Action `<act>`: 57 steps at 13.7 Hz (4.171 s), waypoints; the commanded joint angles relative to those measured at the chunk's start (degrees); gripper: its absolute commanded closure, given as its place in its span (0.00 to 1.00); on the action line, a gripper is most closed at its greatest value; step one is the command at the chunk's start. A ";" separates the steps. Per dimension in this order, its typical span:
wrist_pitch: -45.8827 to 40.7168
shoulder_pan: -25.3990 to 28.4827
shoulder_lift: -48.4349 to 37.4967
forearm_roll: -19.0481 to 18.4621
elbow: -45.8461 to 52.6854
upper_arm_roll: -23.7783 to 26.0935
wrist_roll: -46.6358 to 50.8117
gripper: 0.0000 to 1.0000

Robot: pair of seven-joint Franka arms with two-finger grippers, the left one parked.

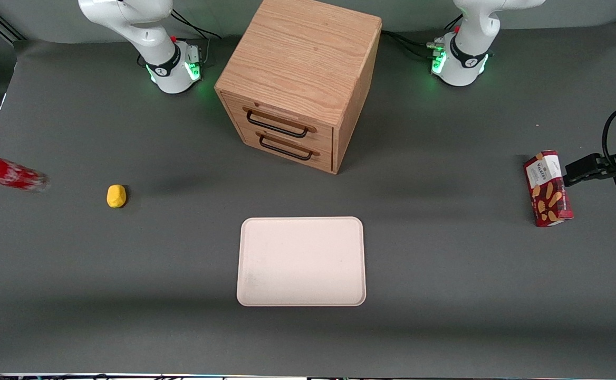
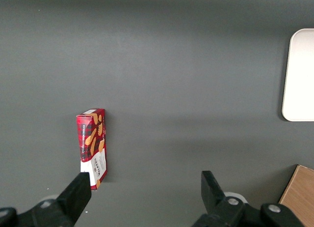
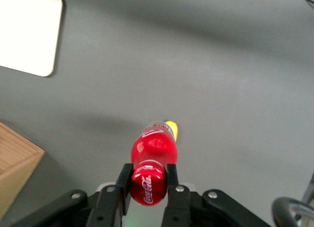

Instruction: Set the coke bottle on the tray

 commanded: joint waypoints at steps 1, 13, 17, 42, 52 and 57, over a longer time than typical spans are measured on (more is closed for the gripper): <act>-3.87 5.31 6.24 -1.06 9.38 2.81 11.45 1.00; 2.09 17.19 24.00 -1.23 25.13 20.67 62.37 1.00; 7.27 17.11 28.30 -1.49 25.04 20.41 62.03 1.00; 30.84 16.84 42.47 -10.11 18.80 19.61 62.73 0.01; 8.46 16.76 26.05 -9.76 18.98 20.84 62.29 0.00; -5.44 13.60 16.03 -9.58 18.80 20.84 55.29 0.00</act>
